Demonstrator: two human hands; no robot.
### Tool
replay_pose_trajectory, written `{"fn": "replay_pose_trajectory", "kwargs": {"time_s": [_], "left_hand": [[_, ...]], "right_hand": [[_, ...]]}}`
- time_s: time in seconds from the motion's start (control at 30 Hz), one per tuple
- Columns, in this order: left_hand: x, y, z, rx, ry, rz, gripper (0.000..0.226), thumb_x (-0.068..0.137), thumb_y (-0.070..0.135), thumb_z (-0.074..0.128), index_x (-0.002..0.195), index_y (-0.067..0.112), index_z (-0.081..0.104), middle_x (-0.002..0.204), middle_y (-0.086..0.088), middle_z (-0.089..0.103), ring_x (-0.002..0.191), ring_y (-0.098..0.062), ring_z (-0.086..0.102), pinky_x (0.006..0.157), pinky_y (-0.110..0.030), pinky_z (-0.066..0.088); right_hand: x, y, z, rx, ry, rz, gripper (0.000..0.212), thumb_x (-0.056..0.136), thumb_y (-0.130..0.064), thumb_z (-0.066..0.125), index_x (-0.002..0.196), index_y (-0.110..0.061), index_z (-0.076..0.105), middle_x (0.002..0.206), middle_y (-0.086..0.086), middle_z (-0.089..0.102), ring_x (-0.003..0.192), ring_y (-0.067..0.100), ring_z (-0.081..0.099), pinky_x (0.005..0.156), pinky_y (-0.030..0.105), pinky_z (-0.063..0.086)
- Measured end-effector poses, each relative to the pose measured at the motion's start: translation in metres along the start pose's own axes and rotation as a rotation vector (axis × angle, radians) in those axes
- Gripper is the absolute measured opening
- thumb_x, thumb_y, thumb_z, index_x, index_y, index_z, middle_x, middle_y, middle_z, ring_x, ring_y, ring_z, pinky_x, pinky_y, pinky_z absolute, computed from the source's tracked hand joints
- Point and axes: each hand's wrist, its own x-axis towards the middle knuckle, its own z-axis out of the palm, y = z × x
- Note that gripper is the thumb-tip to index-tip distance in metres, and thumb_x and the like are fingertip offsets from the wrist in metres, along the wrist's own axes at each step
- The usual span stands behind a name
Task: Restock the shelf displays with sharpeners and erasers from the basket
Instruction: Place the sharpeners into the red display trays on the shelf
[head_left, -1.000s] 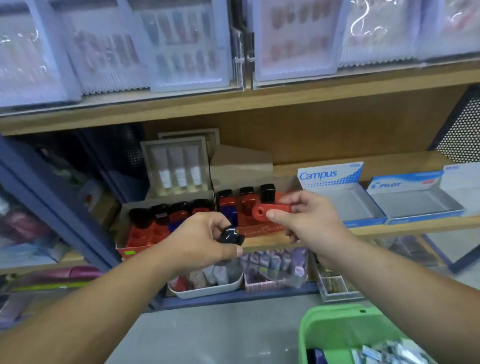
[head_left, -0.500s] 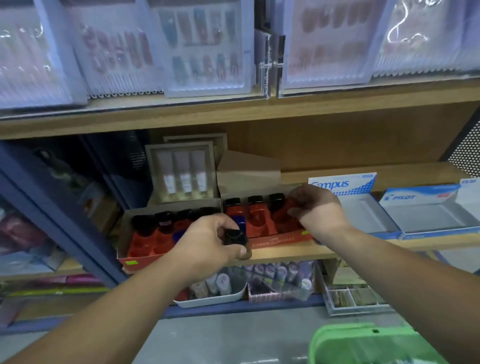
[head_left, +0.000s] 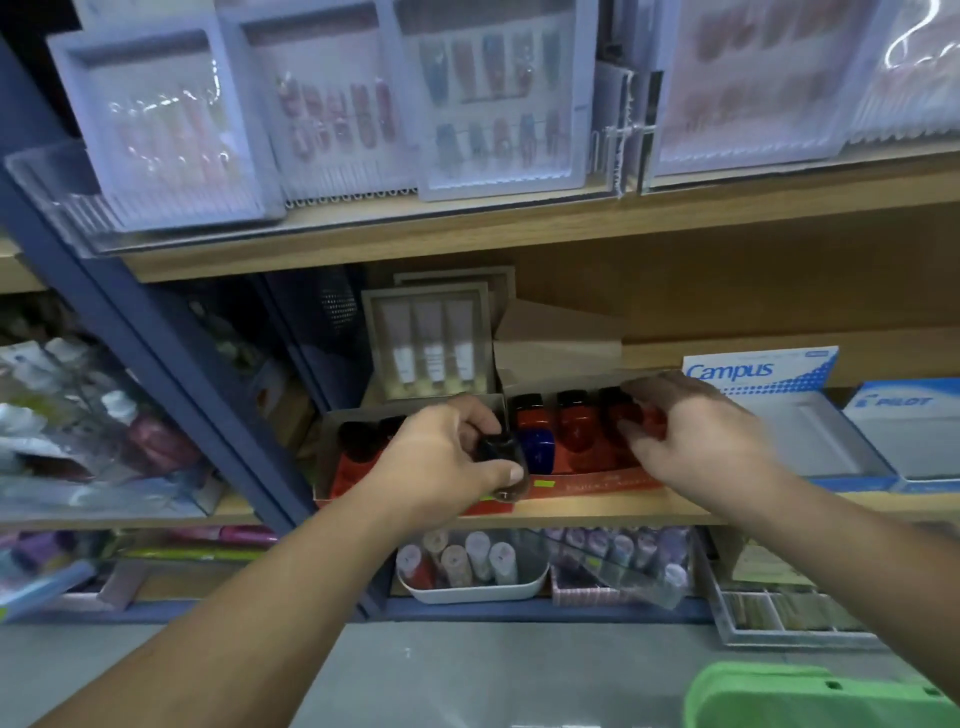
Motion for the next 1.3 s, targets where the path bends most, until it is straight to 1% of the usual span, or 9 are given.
{"fn": "replay_pose_trajectory", "kwargs": {"time_s": [0.13,0.27,0.4,0.5,0.67,0.87,1.0,1.17,1.3], "left_hand": [[-0.004,-0.020,-0.056,0.087,0.171,-0.019,0.033,0.075,0.033,0.089,0.091,0.033,0.060,0.085,0.003,0.070,0.074,-0.015,0.067,0.067,-0.034,0.058],[-0.009,-0.041,-0.087,0.210,0.249,-0.063,0.032,0.079,0.026,0.088,0.092,0.029,0.059,0.084,0.004,0.067,0.075,-0.013,0.065,0.059,-0.028,0.052],[-0.004,-0.052,-0.097,0.394,0.166,-0.052,0.030,0.081,0.022,0.085,0.099,0.028,0.062,0.101,0.005,0.068,0.085,-0.011,0.063,0.066,-0.026,0.051],[0.004,-0.055,-0.098,0.609,0.066,0.011,0.040,0.083,0.028,0.083,0.118,0.027,0.063,0.118,0.002,0.065,0.102,-0.018,0.061,0.080,-0.027,0.050],[0.015,-0.049,-0.102,0.978,-0.112,0.026,0.034,0.093,0.027,0.072,0.124,0.023,0.058,0.122,-0.005,0.054,0.104,-0.022,0.053,0.081,-0.030,0.044],[0.026,-0.050,-0.098,1.041,-0.139,0.016,0.025,0.089,0.025,0.077,0.112,0.020,0.066,0.109,-0.004,0.062,0.089,-0.023,0.058,0.070,-0.031,0.049],[0.028,-0.049,-0.094,1.011,-0.159,-0.018,0.037,0.087,0.030,0.080,0.120,0.021,0.067,0.117,-0.003,0.064,0.098,-0.023,0.061,0.074,-0.030,0.050],[0.005,-0.022,-0.078,1.149,-0.029,0.044,0.050,0.083,0.049,0.078,0.123,0.023,0.061,0.111,0.000,0.059,0.099,-0.024,0.060,0.070,-0.034,0.049],[-0.025,0.026,-0.035,0.795,-0.126,0.237,0.057,0.079,0.055,0.079,0.127,0.029,0.063,0.115,0.008,0.064,0.101,-0.014,0.060,0.079,-0.031,0.053]], "right_hand": [[-0.022,-0.029,0.011,0.288,-0.005,-0.142,0.029,0.091,-0.043,0.068,0.119,-0.035,0.071,0.110,-0.013,0.069,0.105,0.008,0.062,0.092,0.033,0.054],[-0.037,-0.054,0.030,0.398,-0.099,-0.217,0.026,0.089,-0.040,0.073,0.115,-0.035,0.072,0.105,-0.023,0.067,0.101,-0.004,0.062,0.093,0.025,0.054],[-0.044,-0.068,0.043,0.521,-0.106,-0.153,0.019,0.090,-0.034,0.074,0.108,-0.038,0.071,0.102,-0.025,0.066,0.100,-0.008,0.060,0.085,0.009,0.047],[-0.048,-0.079,0.048,0.606,-0.129,-0.114,0.024,0.090,-0.031,0.075,0.113,-0.035,0.069,0.107,-0.021,0.067,0.104,-0.004,0.061,0.092,0.016,0.048],[-0.049,-0.080,0.050,0.556,-0.180,-0.115,0.025,0.091,-0.031,0.074,0.115,-0.036,0.068,0.110,-0.022,0.063,0.105,-0.005,0.059,0.095,0.020,0.048],[-0.057,-0.071,0.048,0.765,-0.165,-0.006,0.020,0.092,-0.019,0.074,0.102,-0.036,0.073,0.095,-0.018,0.072,0.094,-0.006,0.064,0.078,0.013,0.050],[-0.074,-0.069,0.048,0.959,-0.187,0.069,0.022,0.088,-0.010,0.077,0.098,-0.029,0.076,0.086,-0.009,0.075,0.072,0.007,0.068,0.069,0.026,0.056],[-0.094,-0.059,0.044,0.973,-0.250,0.103,0.023,0.085,-0.009,0.081,0.100,-0.026,0.074,0.087,0.000,0.076,0.074,0.013,0.068,0.071,0.030,0.060],[-0.110,-0.029,0.032,0.885,-0.293,0.090,0.024,0.081,-0.013,0.085,0.099,-0.025,0.074,0.086,0.002,0.075,0.067,0.006,0.063,0.072,0.028,0.057]]}}
